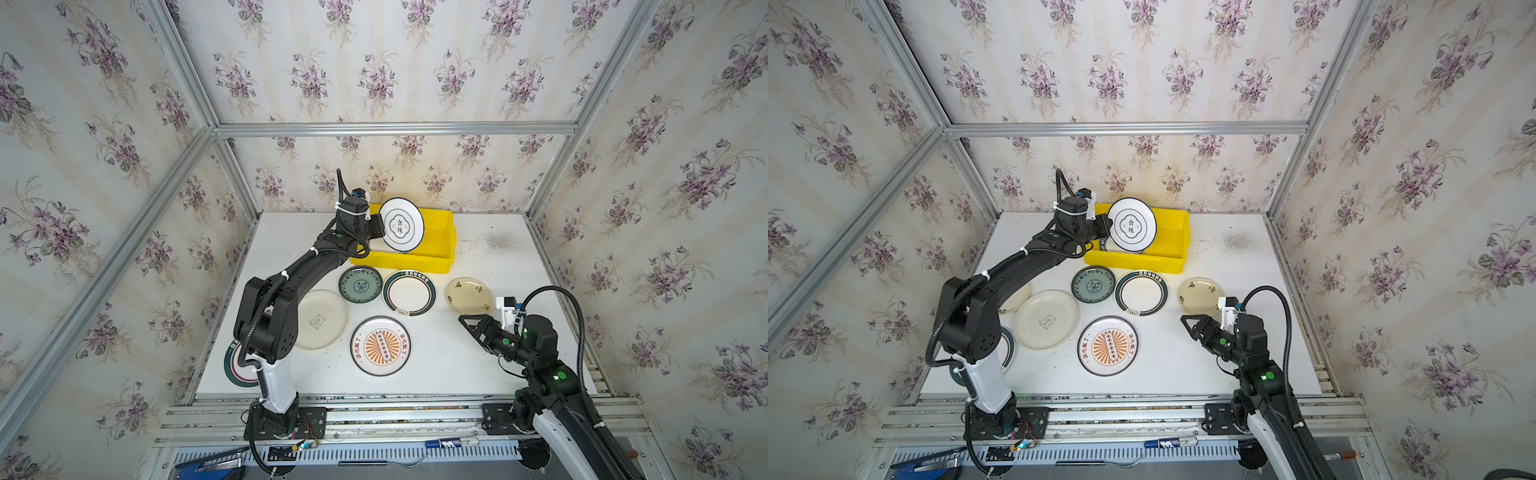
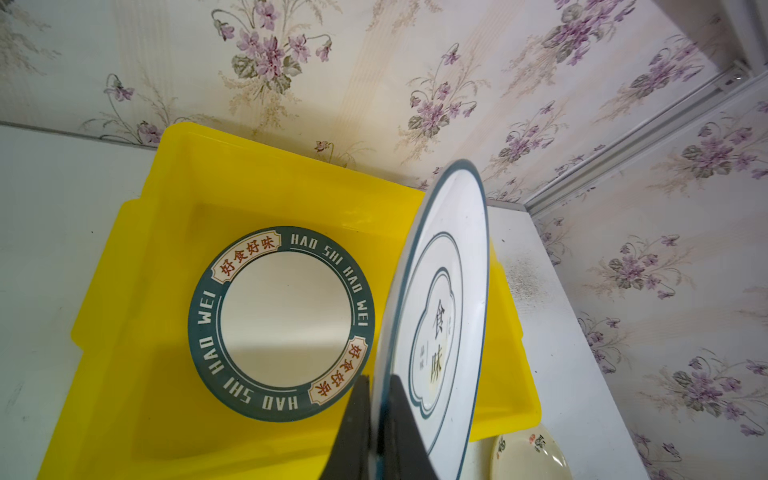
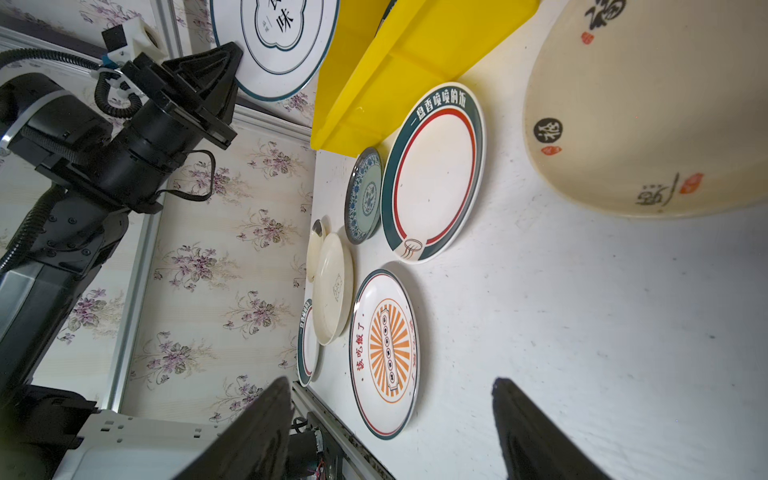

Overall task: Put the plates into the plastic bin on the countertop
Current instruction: 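Lower the white plate into the yellow bin and open the left gripper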

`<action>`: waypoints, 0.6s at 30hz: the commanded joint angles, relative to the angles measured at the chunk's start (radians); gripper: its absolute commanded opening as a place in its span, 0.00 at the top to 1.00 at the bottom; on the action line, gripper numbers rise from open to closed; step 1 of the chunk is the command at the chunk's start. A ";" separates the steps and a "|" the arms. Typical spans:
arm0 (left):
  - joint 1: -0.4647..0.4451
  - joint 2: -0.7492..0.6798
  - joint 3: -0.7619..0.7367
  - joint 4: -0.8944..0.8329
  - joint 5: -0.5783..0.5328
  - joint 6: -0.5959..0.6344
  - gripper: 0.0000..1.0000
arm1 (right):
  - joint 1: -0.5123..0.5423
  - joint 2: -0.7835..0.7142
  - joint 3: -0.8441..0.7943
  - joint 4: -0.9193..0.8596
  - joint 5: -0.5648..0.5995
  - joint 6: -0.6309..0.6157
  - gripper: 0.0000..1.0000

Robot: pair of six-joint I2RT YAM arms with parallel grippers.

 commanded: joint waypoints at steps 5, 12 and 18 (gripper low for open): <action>0.016 0.092 0.100 -0.069 -0.068 0.075 1.00 | -0.001 -0.031 -0.004 -0.023 0.034 -0.015 0.22; 0.014 0.157 0.152 -0.164 -0.158 0.133 1.00 | -0.001 -0.012 -0.009 -0.020 0.048 -0.025 0.22; 0.014 0.186 0.168 -0.199 -0.202 0.171 1.00 | -0.001 0.023 -0.003 0.005 0.050 -0.032 0.22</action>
